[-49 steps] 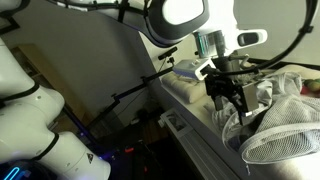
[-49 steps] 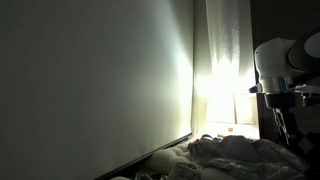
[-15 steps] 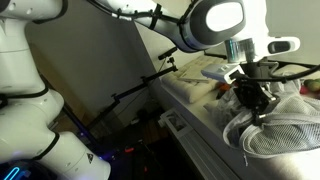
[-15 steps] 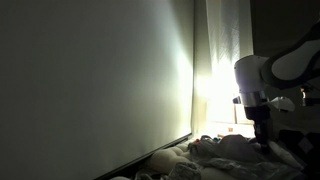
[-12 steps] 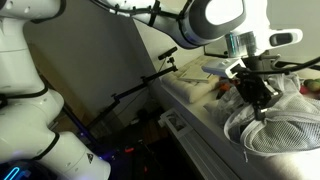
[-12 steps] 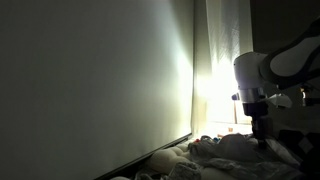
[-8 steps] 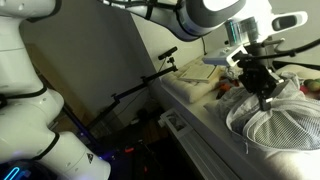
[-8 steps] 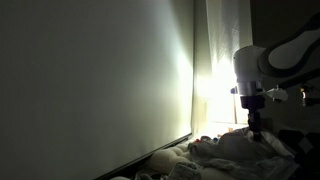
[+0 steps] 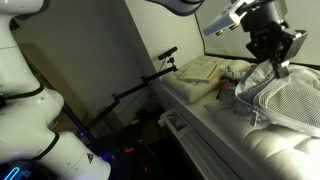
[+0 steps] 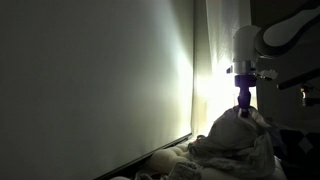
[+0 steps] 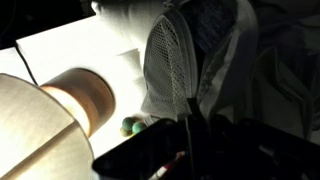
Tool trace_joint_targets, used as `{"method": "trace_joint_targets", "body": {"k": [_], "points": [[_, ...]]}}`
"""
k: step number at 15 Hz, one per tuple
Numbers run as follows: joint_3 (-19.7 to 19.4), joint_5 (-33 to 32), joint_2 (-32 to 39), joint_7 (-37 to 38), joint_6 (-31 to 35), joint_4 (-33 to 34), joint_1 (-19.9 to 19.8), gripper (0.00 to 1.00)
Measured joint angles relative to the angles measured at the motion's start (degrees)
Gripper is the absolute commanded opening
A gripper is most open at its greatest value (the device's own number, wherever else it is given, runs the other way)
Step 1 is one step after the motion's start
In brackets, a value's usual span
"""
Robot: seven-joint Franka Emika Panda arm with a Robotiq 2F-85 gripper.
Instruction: Take the pair of socks out of the bag then move the bag slightly forward
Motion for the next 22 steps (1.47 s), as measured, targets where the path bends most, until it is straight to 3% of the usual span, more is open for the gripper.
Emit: {"method": "trace_joint_targets", "body": {"k": [10, 16, 17, 18, 22], "points": [[2.9, 0.1, -0.3, -3.4, -0.5, 8.8, 1.1, 0.01], [2.9, 0.1, 2.4, -3.4, 0.1, 10.3, 1.3, 0.01], [2.9, 0.1, 3.2, -3.4, 0.2, 10.3, 1.2, 0.28], [2.9, 0.1, 4.1, -3.4, 0.3, 10.3, 1.2, 0.29], [3.0, 0.2, 7.4, -7.3, -0.7, 9.5, 1.2, 0.58]]}}
